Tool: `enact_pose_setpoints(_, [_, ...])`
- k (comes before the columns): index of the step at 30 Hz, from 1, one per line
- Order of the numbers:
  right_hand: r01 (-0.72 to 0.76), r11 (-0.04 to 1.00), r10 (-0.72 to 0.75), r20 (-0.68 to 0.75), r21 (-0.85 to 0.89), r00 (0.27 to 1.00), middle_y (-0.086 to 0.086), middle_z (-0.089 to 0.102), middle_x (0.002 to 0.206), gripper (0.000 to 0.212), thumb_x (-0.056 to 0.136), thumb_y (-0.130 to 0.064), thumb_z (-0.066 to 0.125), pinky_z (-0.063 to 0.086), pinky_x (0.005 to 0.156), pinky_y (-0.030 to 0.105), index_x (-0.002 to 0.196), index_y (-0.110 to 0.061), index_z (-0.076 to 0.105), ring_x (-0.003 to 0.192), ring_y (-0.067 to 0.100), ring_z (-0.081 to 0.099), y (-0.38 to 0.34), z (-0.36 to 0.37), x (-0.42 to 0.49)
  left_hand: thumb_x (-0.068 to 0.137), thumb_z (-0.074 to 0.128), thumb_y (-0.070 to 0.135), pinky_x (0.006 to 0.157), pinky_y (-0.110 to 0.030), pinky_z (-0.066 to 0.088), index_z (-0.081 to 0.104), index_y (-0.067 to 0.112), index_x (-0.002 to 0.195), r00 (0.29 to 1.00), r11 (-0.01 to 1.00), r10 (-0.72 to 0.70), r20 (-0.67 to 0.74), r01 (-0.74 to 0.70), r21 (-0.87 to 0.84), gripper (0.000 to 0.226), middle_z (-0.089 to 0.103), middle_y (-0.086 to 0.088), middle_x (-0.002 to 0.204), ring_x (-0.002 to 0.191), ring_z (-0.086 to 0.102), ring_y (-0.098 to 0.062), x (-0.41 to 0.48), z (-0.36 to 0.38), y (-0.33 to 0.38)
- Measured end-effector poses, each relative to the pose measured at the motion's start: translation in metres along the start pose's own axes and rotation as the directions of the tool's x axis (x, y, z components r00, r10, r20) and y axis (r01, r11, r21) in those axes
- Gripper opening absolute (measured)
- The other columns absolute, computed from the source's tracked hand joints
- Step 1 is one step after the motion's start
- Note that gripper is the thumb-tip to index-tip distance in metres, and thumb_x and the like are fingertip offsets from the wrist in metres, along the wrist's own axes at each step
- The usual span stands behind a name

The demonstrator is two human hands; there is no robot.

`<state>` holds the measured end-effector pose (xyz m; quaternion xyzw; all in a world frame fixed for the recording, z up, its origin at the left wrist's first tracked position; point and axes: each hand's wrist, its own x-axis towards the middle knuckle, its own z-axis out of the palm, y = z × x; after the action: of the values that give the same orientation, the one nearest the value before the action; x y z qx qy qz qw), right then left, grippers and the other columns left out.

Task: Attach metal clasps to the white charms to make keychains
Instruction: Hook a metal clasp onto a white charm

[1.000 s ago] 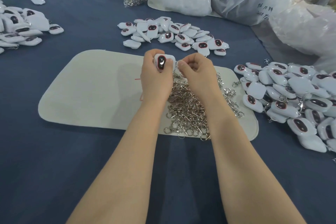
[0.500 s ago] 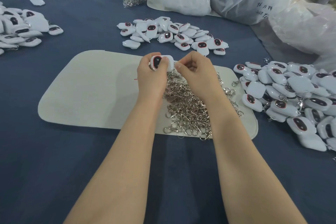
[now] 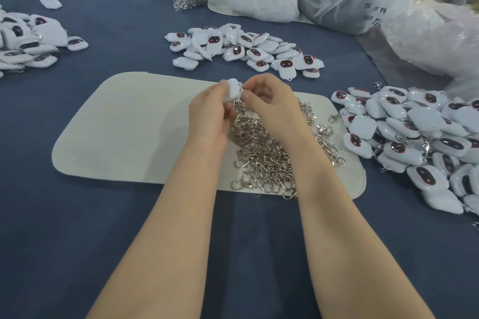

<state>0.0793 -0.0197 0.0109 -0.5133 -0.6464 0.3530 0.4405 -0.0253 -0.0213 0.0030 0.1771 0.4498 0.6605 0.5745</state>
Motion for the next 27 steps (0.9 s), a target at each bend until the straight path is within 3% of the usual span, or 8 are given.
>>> enact_pose_setpoints(5, [0.055, 0.997, -0.059, -0.065, -0.057, 0.996, -0.008, 0.064, 0.083, 0.010, 0.091, -0.012, 0.060, 0.051, 0.088, 0.034, 0.087, -0.021, 0.060, 0.089, 0.017, 0.063, -0.003, 0.003, 0.000, 0.094, 0.054, 0.011, 0.038, -0.014, 0.036, 0.059, 0.007, 0.079, 0.992, 0.984, -0.101, 0.072, 0.110, -0.137, 0.017, 0.043, 0.008, 0.038, 0.034, 0.040, -0.002, -0.003, 0.001, 0.003])
enact_pose_setpoints(9, [0.015, 0.991, -0.024, -0.064, -0.132, 0.998, -0.002, 0.067, 0.083, 0.007, 0.091, -0.018, 0.061, 0.053, 0.084, 0.035, 0.086, -0.020, 0.059, 0.086, 0.019, 0.064, 0.002, 0.002, 0.001, 0.093, 0.057, 0.010, 0.049, -0.019, 0.043, 0.060, 0.012, 0.097, 0.995, 0.989, 0.101, -0.002, -0.100, 0.112, 0.006, 0.055, 0.000, 0.070, 0.046, 0.047, -0.005, -0.002, -0.001, -0.001])
enact_pose_setpoints(14, [0.002, 0.970, -0.020, -0.071, -0.245, 0.997, 0.000, 0.067, 0.083, 0.008, 0.091, -0.022, 0.062, 0.050, 0.077, 0.029, 0.084, -0.020, 0.058, 0.084, 0.019, 0.064, 0.004, -0.002, 0.003, 0.090, 0.057, 0.013, 0.066, -0.008, 0.042, 0.057, 0.021, 0.106, 0.805, 0.631, 0.565, 0.183, -0.564, 0.533, 0.018, 0.055, 0.019, 0.084, 0.069, 0.052, 0.011, -0.011, 0.000, -0.007])
enact_pose_setpoints(17, [-0.038, 0.968, 0.025, -0.057, -0.246, 0.998, 0.001, 0.067, 0.081, 0.008, 0.091, -0.022, 0.061, 0.053, 0.075, 0.035, 0.084, -0.018, 0.059, 0.081, 0.021, 0.065, 0.005, -0.005, 0.005, 0.093, 0.055, 0.017, 0.070, -0.023, 0.045, 0.058, 0.020, 0.113, 0.695, 0.399, 0.623, 0.359, -0.678, 0.618, 0.021, 0.056, 0.016, 0.083, 0.076, 0.055, -0.004, -0.015, -0.001, -0.009])
enact_pose_setpoints(20, [-0.110, 0.993, 0.109, -0.043, -0.042, 0.993, 0.003, 0.066, 0.074, 0.009, 0.093, -0.016, 0.059, 0.052, 0.067, 0.030, 0.087, -0.010, 0.061, 0.066, 0.014, 0.063, 0.006, -0.010, 0.004, 0.094, 0.052, 0.020, 0.072, -0.032, 0.046, 0.057, 0.020, 0.116, 0.633, 0.277, 0.627, 0.454, -0.726, 0.629, 0.022, 0.058, 0.011, 0.091, 0.084, 0.058, -0.019, -0.018, 0.000, -0.008])
enact_pose_setpoints(23, [-0.113, 0.992, 0.114, -0.021, 0.050, 0.993, 0.001, 0.066, 0.072, 0.009, 0.093, -0.015, 0.060, 0.053, 0.072, 0.027, 0.089, -0.008, 0.062, 0.064, 0.007, 0.061, 0.005, -0.014, 0.001, 0.094, 0.053, 0.020, 0.071, -0.022, 0.046, 0.057, 0.020, 0.115, 0.660, 0.361, 0.635, 0.401, -0.712, 0.602, 0.021, 0.056, 0.016, 0.085, 0.078, 0.057, -0.004, -0.016, 0.000, -0.008])
enact_pose_setpoints(25, [-0.063, 0.997, 0.063, -0.017, -0.040, 0.998, -0.001, 0.067, 0.073, 0.009, 0.092, -0.017, 0.061, 0.053, 0.074, 0.027, 0.084, -0.015, 0.060, 0.069, 0.010, 0.063, 0.004, -0.012, 0.001, 0.093, 0.055, 0.018, 0.064, -0.008, 0.040, 0.057, 0.020, 0.114, 0.713, 0.458, 0.623, 0.322, -0.666, 0.589, 0.021, 0.054, 0.021, 0.080, 0.071, 0.053, 0.008, -0.012, -0.001, -0.007])
enact_pose_setpoints(27, [-0.029, 0.983, 0.026, -0.016, -0.181, 1.000, -0.001, 0.068, 0.076, 0.012, 0.092, -0.020, 0.062, 0.052, 0.076, 0.032, 0.080, -0.020, 0.058, 0.075, 0.017, 0.065, 0.003, -0.010, 0.002, 0.092, 0.055, 0.017, 0.063, -0.010, 0.040, 0.057, 0.021, 0.114, 0.726, 0.452, 0.604, 0.331, -0.653, 0.608, 0.022, 0.053, 0.022, 0.078, 0.069, 0.053, 0.008, -0.010, -0.003, -0.008])
